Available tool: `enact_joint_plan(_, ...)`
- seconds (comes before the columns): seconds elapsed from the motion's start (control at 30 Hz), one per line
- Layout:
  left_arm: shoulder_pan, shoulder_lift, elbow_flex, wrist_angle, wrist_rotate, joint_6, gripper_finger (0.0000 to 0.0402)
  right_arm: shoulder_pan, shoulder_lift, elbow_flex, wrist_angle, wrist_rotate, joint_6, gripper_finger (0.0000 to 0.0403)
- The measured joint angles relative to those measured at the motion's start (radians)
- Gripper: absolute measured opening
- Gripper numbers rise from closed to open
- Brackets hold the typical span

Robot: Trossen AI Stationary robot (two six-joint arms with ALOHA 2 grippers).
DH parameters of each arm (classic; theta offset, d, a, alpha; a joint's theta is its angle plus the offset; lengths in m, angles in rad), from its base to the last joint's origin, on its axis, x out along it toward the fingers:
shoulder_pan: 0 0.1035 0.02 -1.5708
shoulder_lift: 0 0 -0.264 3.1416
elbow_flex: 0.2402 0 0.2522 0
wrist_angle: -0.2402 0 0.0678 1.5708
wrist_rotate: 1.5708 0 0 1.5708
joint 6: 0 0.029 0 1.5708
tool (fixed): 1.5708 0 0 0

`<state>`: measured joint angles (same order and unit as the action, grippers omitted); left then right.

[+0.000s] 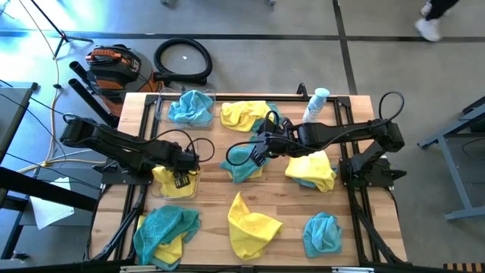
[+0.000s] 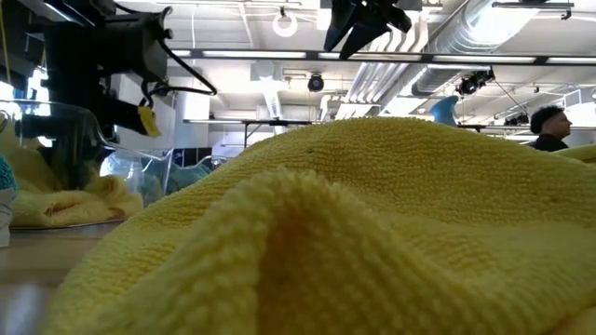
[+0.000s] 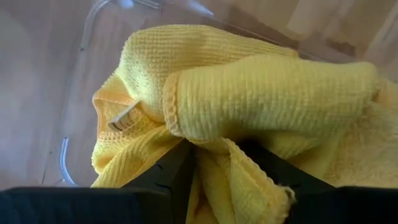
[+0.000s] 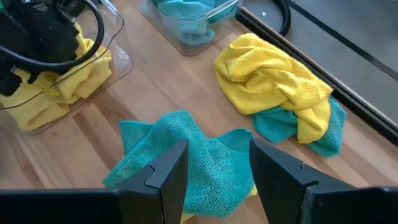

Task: Sort microfiber towel by color & place in baskets
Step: Put the yellow towel into the bottom transparent bin

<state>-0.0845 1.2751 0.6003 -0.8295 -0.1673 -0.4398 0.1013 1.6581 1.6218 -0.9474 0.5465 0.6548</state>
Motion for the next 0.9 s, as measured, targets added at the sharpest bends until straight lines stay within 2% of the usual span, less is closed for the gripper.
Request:
enact_joint_plan(0.13,0.000,-0.001,0.040,-0.078,0.000,0.001,0.0117,0.000,0.000,0.000,0.000,0.004,0.002,0.0165)
enact_joint_plan(0.57,0.000,-0.053,0.324,-0.450,0.015,0.000,0.0117,0.000,0.000,0.000,0.001,0.008,0.003,0.0165)
enact_joint_plan(0.73,-0.001,-0.059,0.308,-0.525,0.086,0.003,0.0117,0.000,0.000,0.000,0.001,0.008,0.003,0.0165)
enact_joint_plan(0.9,-0.020,-0.059,0.197,-0.507,0.131,0.012,0.0117,0.000,0.000,0.000,0.000,0.008,0.002,0.0165)
